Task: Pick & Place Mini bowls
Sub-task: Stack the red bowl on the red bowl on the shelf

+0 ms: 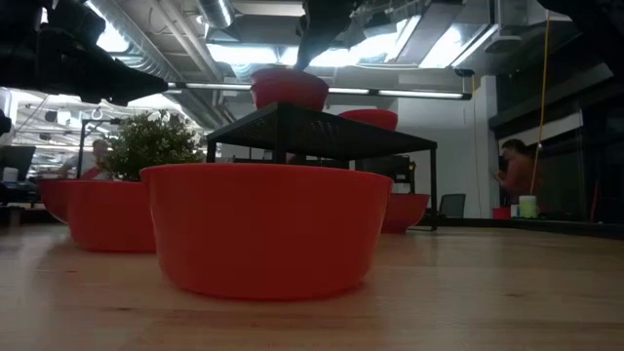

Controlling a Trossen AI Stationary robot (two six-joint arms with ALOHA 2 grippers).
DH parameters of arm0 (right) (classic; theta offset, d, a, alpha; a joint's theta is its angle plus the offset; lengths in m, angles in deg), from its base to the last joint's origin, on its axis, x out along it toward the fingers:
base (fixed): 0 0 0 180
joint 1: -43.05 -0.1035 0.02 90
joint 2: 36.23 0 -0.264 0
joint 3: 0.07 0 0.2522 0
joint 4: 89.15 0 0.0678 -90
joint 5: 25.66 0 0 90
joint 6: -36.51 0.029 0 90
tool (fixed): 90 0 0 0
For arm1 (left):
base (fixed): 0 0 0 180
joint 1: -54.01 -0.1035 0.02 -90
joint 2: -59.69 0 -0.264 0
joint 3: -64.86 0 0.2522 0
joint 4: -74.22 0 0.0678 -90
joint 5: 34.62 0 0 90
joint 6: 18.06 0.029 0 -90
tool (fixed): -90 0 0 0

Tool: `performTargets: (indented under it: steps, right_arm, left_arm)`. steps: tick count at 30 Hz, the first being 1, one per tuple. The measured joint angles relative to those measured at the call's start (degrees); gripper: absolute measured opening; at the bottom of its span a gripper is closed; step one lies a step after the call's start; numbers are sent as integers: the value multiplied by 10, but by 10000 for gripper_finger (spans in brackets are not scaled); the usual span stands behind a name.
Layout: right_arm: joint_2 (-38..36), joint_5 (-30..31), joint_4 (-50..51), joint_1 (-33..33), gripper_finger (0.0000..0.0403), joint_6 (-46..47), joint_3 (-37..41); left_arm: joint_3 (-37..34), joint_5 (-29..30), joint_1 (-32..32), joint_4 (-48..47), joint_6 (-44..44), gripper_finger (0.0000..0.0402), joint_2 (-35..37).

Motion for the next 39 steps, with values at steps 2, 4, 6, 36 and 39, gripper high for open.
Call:
performTargets:
  steps: [2, 4, 6, 36, 39]
  right_arm:
    - [0, 0, 0, 0, 145, 0, 0]
    - [0, 0, 0, -1, 145, 1, 0]
    - [0, 0, 1, -1, 145, 2, 0]
    - [-16, -1, 26, -81, 145, 166, -59]
    - [-16, -2, 33, -84, 145, 223, -57]
  left_arm:
    - [0, 0, 0, 0, 0, 88, 0]
    - [0, 0, 0, 0, 0, 88, 0]
    - [0, 0, 0, 0, 0, 88, 0]
    - [0, 0, 0, 0, 0, 88, 0]
    - [0, 0, 0, 0, 0, 88, 0]
